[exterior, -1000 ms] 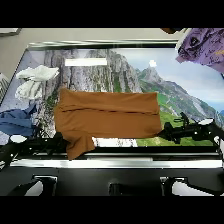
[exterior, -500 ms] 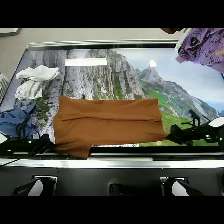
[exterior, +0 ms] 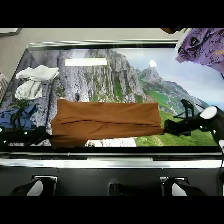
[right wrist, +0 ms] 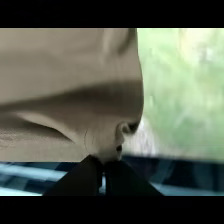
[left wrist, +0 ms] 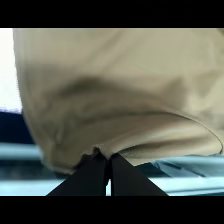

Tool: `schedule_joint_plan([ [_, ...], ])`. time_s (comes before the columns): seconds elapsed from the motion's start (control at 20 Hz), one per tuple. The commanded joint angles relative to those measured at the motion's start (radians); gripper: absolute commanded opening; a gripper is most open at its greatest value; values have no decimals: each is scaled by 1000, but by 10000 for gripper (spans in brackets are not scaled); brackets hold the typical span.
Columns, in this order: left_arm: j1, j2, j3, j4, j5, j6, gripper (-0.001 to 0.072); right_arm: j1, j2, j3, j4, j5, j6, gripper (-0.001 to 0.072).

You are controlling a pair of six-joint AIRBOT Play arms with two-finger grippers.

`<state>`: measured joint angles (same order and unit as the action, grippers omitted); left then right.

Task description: Fold the clothes and pants, and hang the long-sleeved shirts on hangers.

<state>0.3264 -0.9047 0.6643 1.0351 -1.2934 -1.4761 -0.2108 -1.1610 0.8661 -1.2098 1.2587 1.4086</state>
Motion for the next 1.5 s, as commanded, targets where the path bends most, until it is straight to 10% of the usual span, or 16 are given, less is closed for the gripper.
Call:
schedule_joint_plan([
  [0.0, -71, -154, 93, -6, 103, 16, 14, 61, -110, 144, -75, -39, 44, 30],
  [1.2, -166, -912, 840, 23, 31, 49, 23, 61, -527, 419, 73, -139, 13, 85],
  [1.45, -165, -901, 897, 24, 22, 48, 436, 36, -521, 526, 121, 8, 51, 427],
])
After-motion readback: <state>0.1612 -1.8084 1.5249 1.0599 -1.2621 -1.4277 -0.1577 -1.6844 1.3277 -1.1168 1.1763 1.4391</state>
